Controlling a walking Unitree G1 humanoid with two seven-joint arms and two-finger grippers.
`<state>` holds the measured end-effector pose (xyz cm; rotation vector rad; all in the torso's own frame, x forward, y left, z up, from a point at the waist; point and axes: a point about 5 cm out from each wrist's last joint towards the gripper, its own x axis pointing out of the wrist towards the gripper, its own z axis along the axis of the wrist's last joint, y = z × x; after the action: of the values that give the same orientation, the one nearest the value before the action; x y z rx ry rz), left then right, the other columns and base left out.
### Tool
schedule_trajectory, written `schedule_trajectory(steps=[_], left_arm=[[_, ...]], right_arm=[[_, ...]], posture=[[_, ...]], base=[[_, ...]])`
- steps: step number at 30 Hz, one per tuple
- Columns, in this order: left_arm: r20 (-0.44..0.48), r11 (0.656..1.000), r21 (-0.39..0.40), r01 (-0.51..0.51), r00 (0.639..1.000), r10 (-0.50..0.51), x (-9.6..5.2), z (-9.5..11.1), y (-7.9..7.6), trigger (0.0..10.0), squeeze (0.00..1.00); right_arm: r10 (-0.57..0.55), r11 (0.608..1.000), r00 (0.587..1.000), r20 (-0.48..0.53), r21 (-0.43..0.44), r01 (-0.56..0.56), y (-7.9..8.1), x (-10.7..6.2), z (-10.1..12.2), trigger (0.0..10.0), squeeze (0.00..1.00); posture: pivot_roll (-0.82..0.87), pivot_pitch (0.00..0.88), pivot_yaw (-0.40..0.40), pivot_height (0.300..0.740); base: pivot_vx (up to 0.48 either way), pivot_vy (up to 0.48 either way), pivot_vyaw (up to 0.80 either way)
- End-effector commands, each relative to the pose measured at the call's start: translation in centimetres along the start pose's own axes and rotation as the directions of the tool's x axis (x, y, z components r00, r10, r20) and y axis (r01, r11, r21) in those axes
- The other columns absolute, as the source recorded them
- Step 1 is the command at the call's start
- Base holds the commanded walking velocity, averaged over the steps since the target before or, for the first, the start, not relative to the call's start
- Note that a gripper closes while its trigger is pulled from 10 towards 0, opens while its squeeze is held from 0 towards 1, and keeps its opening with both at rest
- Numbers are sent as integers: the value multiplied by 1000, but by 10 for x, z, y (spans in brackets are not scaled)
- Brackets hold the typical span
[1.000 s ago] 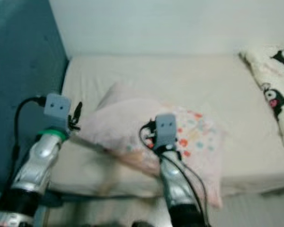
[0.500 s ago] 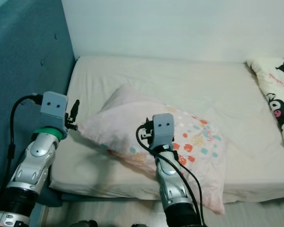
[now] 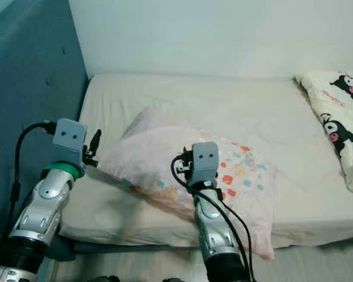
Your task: Clean up the room
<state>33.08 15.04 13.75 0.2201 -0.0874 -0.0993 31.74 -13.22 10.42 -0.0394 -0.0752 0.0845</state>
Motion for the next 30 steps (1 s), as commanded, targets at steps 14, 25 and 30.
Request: schedule_trajectory(steps=[14,25,30], left_arm=[[-28,1000,-6,14,1000,-14,-4,-6,-4,10000,0],[-30,1000,-5,11,999,-12,-4,-6,-3,10000,0],[-31,1000,-3,12,999,-12,-4,-6,-3,10000,0]], right_arm=[[-13,1000,1000,-12,18,13,-2,-4,-4,10000,0],[-20,999,1000,-14,33,21,-2,-4,-4,10000,0],[-23,999,1000,-14,45,23,-4,-4,-4,10000,0]], posture=[[20,42,39,645],[21,48,44,605],[22,50,47,605]], base=[[0,0,0],[0,0,0],[0,0,0]])
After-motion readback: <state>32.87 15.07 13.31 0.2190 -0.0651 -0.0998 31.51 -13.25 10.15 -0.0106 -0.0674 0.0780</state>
